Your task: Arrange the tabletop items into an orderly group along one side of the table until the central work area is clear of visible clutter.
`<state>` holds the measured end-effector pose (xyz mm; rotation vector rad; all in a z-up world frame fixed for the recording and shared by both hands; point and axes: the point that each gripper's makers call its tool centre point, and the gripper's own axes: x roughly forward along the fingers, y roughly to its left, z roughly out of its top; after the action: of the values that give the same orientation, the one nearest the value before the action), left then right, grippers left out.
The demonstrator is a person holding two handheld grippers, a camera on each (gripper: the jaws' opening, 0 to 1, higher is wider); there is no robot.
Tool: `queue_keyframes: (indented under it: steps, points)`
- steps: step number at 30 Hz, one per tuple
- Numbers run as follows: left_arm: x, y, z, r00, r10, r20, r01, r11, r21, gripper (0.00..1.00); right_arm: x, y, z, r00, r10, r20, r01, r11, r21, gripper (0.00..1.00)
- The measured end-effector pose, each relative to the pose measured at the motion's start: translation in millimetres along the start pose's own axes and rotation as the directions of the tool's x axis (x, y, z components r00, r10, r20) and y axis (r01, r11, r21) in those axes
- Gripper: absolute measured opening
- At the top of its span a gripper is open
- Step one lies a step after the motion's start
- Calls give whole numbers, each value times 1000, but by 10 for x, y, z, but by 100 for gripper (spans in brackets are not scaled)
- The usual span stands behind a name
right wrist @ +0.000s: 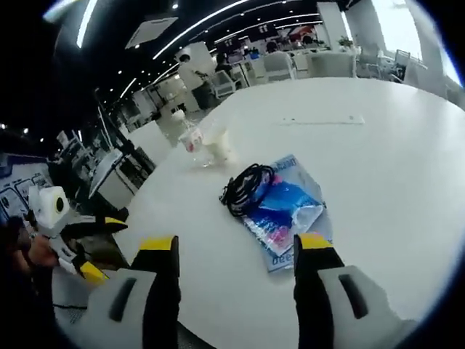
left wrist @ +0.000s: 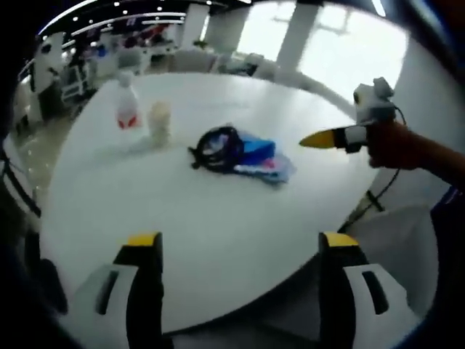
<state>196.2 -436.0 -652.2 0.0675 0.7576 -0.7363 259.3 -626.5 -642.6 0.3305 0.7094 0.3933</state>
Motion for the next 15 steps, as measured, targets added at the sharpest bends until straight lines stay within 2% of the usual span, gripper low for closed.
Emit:
queue_keyframes:
  steps: [2,4,6,9,12,15]
  points:
    - [-36,8,24,1000,19,11,-19,1000,11,85,84,-21,147,1000,14,19,-15,1000,24,61]
    - [-64,46,61,999,45,30,-46,999,21,85,186,-50,237,1000,11,12,-11,1000,8,59]
    - [-108,63,91,997,59,45,-60,998,11,84,378,-121,339,1000,4,-4,-4,1000,4,53]
    - [-160,90,102,995,82,61,-82,997,-4,84,599,-173,390,999,24,-29,-23,998,61,48]
    - [-188,197,156,985,151,83,-155,987,42,81,771,-263,385,998,13,-66,-8,997,79,46]
    - [-200,169,214,982,154,109,-159,987,37,80,931,-344,413,997,11,-70,-1,991,136,46]
